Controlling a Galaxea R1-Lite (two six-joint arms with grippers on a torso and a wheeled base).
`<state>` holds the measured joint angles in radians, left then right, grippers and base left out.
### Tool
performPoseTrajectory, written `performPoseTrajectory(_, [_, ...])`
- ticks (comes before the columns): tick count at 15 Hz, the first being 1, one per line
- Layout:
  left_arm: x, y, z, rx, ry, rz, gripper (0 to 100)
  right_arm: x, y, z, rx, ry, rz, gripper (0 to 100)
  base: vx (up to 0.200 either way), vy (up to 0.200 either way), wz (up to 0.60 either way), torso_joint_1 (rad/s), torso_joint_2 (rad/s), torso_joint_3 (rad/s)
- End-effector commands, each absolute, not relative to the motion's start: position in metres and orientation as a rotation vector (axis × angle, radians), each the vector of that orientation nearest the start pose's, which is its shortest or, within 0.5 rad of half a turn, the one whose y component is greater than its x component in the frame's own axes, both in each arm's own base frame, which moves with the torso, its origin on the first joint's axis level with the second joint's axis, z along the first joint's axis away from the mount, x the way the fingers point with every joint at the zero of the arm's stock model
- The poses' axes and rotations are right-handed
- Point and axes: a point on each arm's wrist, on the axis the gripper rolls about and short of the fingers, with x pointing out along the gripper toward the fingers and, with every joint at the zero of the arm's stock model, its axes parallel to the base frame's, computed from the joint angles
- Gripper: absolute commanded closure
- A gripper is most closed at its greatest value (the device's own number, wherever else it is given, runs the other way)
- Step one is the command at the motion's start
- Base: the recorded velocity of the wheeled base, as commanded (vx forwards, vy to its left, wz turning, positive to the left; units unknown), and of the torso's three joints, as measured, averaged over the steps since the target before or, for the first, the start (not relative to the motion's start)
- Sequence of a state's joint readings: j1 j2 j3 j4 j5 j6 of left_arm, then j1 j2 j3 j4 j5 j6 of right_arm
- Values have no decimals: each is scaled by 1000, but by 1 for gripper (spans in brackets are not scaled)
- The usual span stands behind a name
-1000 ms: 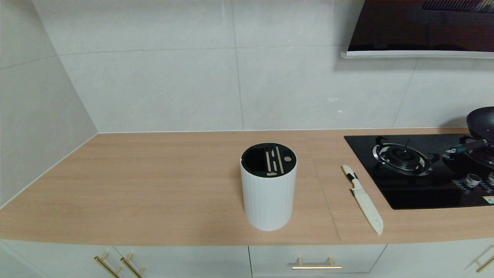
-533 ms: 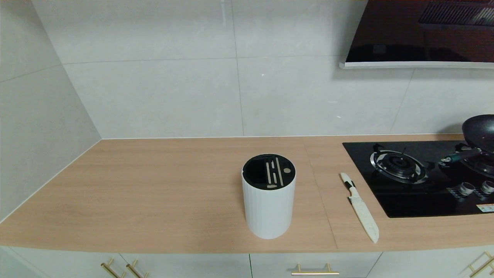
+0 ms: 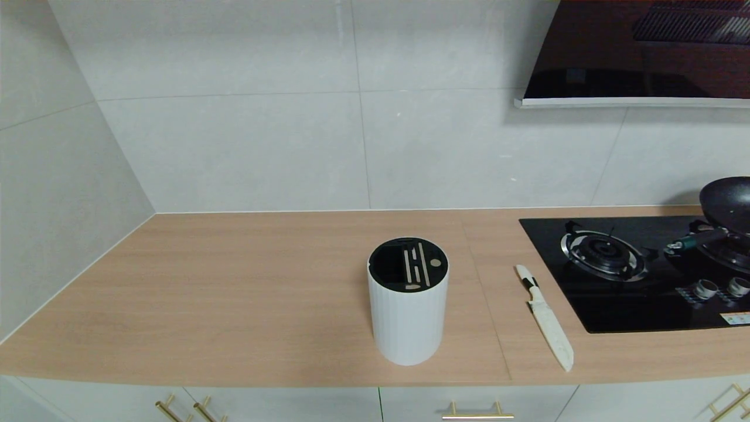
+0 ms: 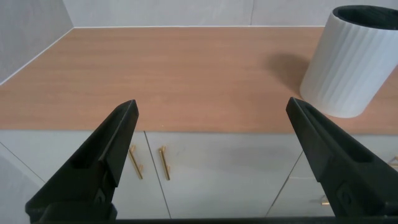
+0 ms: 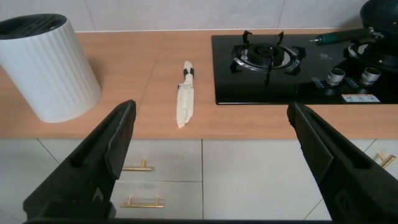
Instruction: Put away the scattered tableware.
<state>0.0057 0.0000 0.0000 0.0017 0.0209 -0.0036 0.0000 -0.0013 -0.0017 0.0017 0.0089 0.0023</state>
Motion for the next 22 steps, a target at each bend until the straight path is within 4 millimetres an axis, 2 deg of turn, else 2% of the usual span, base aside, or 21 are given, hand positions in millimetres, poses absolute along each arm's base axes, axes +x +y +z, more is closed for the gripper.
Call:
performPoseTrajectory(1, [-23,0,75,-5,1,28,0,-23,0,76,-12,-2,9,0,0,0,0,0,0,0])
performPoseTrajectory(2, [-23,0,75,-3,1,28,0,-24,0,79,-14,-14,14,0,0,0,0,0,0,0])
performPoseTrajectory(3, [-23,0,75,-3,1,28,0,-30,0,112,14,-96,36,0,0,0,0,0,0,0])
performPoseTrajectory(4, [-23,0,75,-3,1,28,0,-31,0,138,53,-108,81,0,0,0,0,0,0,0])
performPoseTrajectory(5, [-23,0,75,-3,1,28,0,-26,0,144,52,-69,106,0,0,0,0,0,0,0])
performPoseTrajectory(7, [-23,0,75,-5,1,28,0,19,4,161,45,199,181,0,0,0,0,0,0,0])
performPoseTrajectory(8, [-23,0,75,-5,1,28,0,19,4,161,45,199,181,0,0,0,0,0,0,0])
performPoseTrajectory(9, [-23,0,75,-5,1,28,0,66,9,174,36,380,212,0,0,0,0,0,0,0])
performPoseTrajectory(10, [-23,0,75,-5,1,28,0,91,14,179,29,446,236,0,0,0,0,0,0,0])
performPoseTrajectory(12, [-23,0,75,-3,1,28,0,146,26,180,18,564,258,0,0,0,0,0,0,0])
performPoseTrajectory(13, [-23,0,75,-5,1,28,0,165,28,178,17,593,255,0,0,0,0,0,0,0])
performPoseTrajectory(15, [-23,0,75,-5,1,28,0,215,36,162,15,642,251,0,0,0,0,0,0,0])
performPoseTrajectory(16, [-23,0,75,-5,1,28,0,221,37,159,15,645,250,0,0,0,0,0,0,0])
performPoseTrajectory(17, [-23,0,75,-5,1,28,0,243,41,151,12,653,244,0,0,0,0,0,0,0])
performPoseTrajectory(18, [-23,0,75,-5,1,28,0,255,42,147,4,662,227,0,0,0,0,0,0,0])
performPoseTrajectory(22, [-23,0,75,-3,1,28,0,289,51,136,-37,686,183,0,0,0,0,0,0,0])
